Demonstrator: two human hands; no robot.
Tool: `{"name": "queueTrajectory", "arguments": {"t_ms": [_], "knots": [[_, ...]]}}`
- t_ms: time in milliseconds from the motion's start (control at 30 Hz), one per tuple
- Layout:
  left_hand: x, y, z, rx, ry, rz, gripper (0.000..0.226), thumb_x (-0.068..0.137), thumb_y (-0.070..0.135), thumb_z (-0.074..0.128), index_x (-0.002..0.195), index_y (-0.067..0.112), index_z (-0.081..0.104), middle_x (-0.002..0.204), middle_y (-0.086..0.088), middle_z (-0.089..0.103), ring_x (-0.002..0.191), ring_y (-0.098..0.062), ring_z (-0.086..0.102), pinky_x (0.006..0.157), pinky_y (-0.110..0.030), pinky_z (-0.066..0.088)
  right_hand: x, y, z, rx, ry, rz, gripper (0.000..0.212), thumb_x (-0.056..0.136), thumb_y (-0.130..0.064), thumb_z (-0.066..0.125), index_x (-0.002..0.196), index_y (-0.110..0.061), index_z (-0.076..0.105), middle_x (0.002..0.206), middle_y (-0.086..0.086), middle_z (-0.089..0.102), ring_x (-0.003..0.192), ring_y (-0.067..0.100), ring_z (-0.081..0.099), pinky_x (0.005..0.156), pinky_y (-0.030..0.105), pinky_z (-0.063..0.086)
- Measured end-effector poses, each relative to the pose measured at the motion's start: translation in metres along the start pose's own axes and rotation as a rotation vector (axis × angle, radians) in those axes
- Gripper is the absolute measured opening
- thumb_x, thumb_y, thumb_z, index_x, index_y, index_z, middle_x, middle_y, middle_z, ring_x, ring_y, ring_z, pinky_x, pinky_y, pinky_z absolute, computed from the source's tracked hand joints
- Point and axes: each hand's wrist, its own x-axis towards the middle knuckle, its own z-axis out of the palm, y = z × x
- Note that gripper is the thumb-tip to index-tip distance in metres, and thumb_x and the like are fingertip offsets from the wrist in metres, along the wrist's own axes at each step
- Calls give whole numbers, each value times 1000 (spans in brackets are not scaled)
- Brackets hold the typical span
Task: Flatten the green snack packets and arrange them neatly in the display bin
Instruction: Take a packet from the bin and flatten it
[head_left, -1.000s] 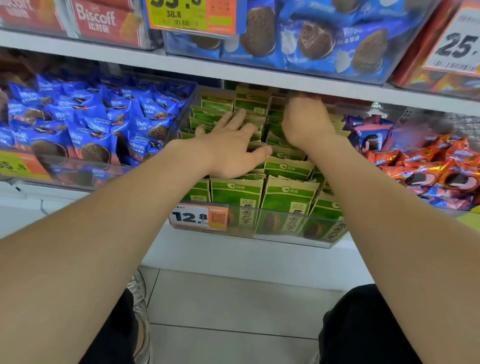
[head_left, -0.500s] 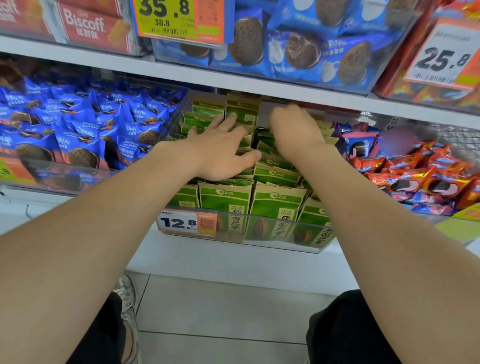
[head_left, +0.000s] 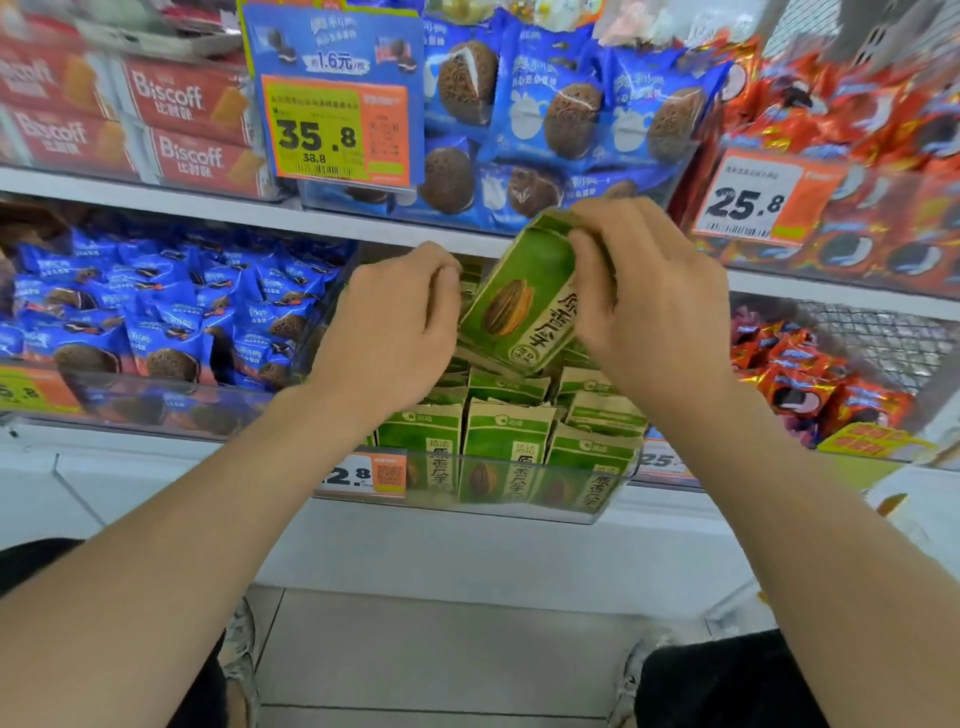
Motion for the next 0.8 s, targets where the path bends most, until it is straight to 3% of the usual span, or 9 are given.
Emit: {"name": "queueTrajectory", "arguments": {"t_ms": [133, 200, 267, 333, 400, 500, 567, 667, 800], "knots": [[-14, 37, -9, -279, 79, 57, 35, 116, 32, 40, 127, 15, 68, 94, 8, 71, 86, -5, 64, 77, -19, 47, -2, -18, -12, 291, 4, 166, 17, 103, -6, 61, 114, -5, 74, 95, 5, 74, 85, 22, 69, 78, 25, 51], [-20, 46, -6, -348, 42, 44, 28, 114, 31, 46, 126, 18, 67, 94, 7, 71, 86, -10, 67, 77, -27, 52, -5, -30, -17, 455, -15, 335, 15, 103, -11, 64, 115, -11, 74, 84, -3, 74, 74, 11, 68, 72, 25, 51], [-25, 44, 0, -413, 35, -76, 20, 114, 31, 48, 121, 21, 64, 94, 4, 72, 83, -11, 68, 77, -42, 55, -8, -40, -19, 689, -13, 639, 14, 106, -20, 63, 114, -15, 72, 68, 5, 67, 59, 13, 58, 58, 31, 47], [-32, 43, 6, -565, 45, -298, 11, 114, 30, 47, 123, 27, 53, 92, -9, 71, 77, -16, 67, 75, -54, 55, -11, -49, -20, 1012, -63, 1003, 18, 107, -22, 61, 114, -11, 73, 84, 21, 75, 70, 23, 64, 59, 33, 54], [-37, 47, 10, -719, 37, -477, 10, 114, 25, 45, 122, 31, 45, 93, -18, 69, 72, -23, 62, 69, -58, 55, -19, -56, -17, 1279, -196, 1222, 24, 107, -21, 61, 116, -5, 76, 109, 22, 78, 90, 30, 71, 75, 39, 61], [-42, 51, 13, -707, 12, -512, 13, 114, 24, 43, 110, 31, 52, 84, 0, 64, 69, -10, 60, 63, -37, 51, -32, -63, -13, 1445, -298, 1401, 26, 104, -25, 67, 117, -5, 78, 114, 16, 78, 97, 27, 72, 94, 48, 61], [-46, 57, 12, -740, -29, -537, 10, 111, 36, 49, 107, 29, 55, 82, 2, 66, 69, -8, 63, 63, -29, 52, -34, -61, -14, 1404, -331, 1398, 26, 103, -23, 68, 115, -3, 78, 113, 16, 79, 101, 32, 76, 96, 49, 61], [-49, 61, 8, -776, -99, -504, 28, 102, 52, 60, 109, 25, 56, 96, -3, 72, 83, -11, 73, 71, -28, 57, -33, -54, -19, 1213, -320, 1221, 19, 102, -17, 69, 105, -1, 80, 100, 16, 81, 100, 35, 78, 90, 52, 64], [-46, 64, 2, -845, -155, -364, 22, 109, 31, 56, 97, 14, 58, 87, -7, 58, 82, -17, 58, 75, -25, 47, -32, -55, -21, 1126, -293, 1060, 30, 102, -27, 72, 90, -1, 79, 91, 26, 76, 95, 50, 73, 87, 65, 60]]}}
